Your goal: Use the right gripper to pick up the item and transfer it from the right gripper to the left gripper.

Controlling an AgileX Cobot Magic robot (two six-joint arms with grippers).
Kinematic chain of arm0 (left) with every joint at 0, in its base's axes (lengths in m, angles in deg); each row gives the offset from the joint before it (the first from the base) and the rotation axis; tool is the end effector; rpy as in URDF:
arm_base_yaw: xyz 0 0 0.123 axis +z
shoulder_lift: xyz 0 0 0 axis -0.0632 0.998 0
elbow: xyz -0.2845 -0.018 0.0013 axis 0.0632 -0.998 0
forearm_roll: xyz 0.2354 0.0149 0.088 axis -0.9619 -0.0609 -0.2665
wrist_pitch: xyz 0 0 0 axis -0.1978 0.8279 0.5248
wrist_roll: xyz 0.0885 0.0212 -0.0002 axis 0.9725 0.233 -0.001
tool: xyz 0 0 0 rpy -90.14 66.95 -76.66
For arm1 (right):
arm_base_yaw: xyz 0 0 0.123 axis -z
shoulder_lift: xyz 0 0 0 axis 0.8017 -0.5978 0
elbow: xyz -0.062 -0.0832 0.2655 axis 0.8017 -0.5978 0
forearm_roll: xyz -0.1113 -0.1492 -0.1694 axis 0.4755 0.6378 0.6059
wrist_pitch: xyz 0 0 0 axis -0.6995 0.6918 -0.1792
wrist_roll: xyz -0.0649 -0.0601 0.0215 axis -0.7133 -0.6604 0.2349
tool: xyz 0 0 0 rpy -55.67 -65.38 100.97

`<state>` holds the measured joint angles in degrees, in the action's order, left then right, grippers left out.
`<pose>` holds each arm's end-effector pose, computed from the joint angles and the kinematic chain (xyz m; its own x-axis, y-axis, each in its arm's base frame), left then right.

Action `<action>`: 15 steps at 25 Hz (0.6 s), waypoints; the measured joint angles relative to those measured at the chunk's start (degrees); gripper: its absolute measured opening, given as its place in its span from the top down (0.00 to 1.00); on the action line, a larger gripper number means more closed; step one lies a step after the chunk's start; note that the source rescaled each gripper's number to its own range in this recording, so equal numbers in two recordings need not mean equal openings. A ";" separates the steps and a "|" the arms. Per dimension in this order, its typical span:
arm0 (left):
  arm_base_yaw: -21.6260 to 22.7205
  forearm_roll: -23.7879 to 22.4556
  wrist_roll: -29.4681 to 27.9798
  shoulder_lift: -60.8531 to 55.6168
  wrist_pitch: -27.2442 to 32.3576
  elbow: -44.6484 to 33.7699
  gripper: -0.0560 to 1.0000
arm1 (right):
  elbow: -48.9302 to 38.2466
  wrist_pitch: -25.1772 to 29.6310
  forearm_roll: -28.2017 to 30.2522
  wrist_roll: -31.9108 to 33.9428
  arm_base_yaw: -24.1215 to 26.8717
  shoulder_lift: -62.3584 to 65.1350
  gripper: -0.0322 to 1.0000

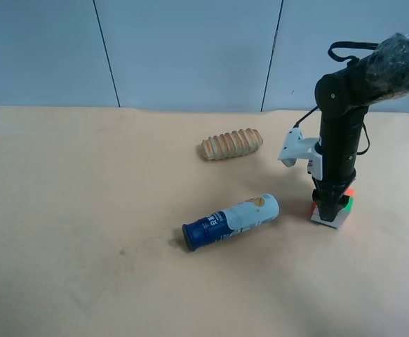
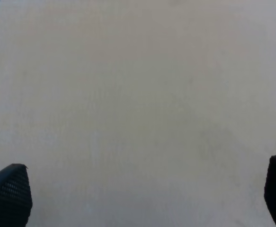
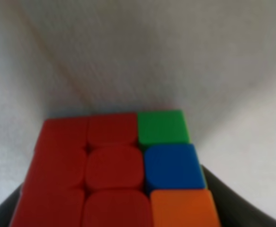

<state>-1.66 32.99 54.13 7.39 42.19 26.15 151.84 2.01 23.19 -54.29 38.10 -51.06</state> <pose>-0.0059 -0.0003 0.2798 -0.4422 -0.0252 -0.8966 -0.0386 0.9992 -0.0090 0.3258 0.0750 0.1297 -0.4056 -0.8984 0.1686 -0.9126 0.4083 -0.0196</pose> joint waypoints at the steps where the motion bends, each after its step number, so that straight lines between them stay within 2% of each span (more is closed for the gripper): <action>1: 0.00 0.00 0.00 0.00 0.00 0.00 0.00 | 0.00 0.00 -0.26 0.00 0.00 1.10 0.97; 12: 0.00 0.00 0.00 0.00 0.00 0.00 0.00 | 0.00 -2.01 -11.17 -0.05 0.00 17.10 0.97; 15: 0.00 0.00 0.00 0.00 0.00 0.00 0.00 | 0.00 -2.83 -13.54 -0.75 -1.36 20.88 0.97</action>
<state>-1.66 32.99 54.13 7.39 42.19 26.15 151.84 -0.82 9.65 -55.05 36.74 -30.18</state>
